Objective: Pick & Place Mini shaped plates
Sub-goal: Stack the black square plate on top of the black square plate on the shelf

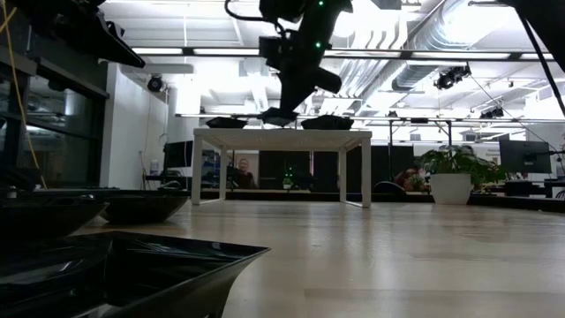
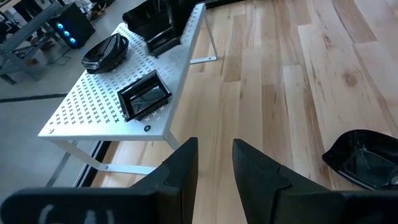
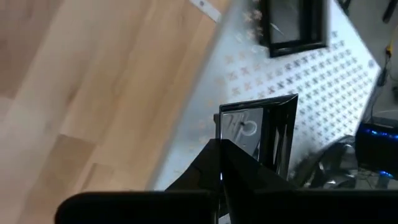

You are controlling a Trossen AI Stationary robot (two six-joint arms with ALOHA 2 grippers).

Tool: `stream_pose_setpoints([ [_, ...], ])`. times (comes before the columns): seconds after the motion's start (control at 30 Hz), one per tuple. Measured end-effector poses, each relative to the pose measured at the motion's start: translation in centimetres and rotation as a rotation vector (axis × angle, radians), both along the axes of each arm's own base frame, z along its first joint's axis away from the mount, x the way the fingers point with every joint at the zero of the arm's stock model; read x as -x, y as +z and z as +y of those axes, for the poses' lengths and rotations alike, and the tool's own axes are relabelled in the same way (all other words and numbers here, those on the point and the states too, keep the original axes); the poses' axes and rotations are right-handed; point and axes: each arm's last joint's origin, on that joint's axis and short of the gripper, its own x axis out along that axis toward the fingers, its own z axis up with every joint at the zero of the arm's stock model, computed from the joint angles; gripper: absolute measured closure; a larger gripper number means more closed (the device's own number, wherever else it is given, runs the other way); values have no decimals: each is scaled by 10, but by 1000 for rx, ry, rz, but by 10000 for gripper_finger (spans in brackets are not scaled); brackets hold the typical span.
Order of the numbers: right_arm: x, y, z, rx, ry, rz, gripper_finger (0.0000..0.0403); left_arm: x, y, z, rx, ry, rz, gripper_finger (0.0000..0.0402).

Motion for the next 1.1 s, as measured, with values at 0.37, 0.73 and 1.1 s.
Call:
stream_pose_setpoints([
  [0.37,-1,2,34,86,26,47,402,0,0,0,13,3,-5,305],
  [0.73,-2,8,41,54,57,-2,402,0,0,0,7,-1,-2,305],
  [1.1,-18,19,34,90,126,-180,402,0,0,0,12,3,-1,305],
])
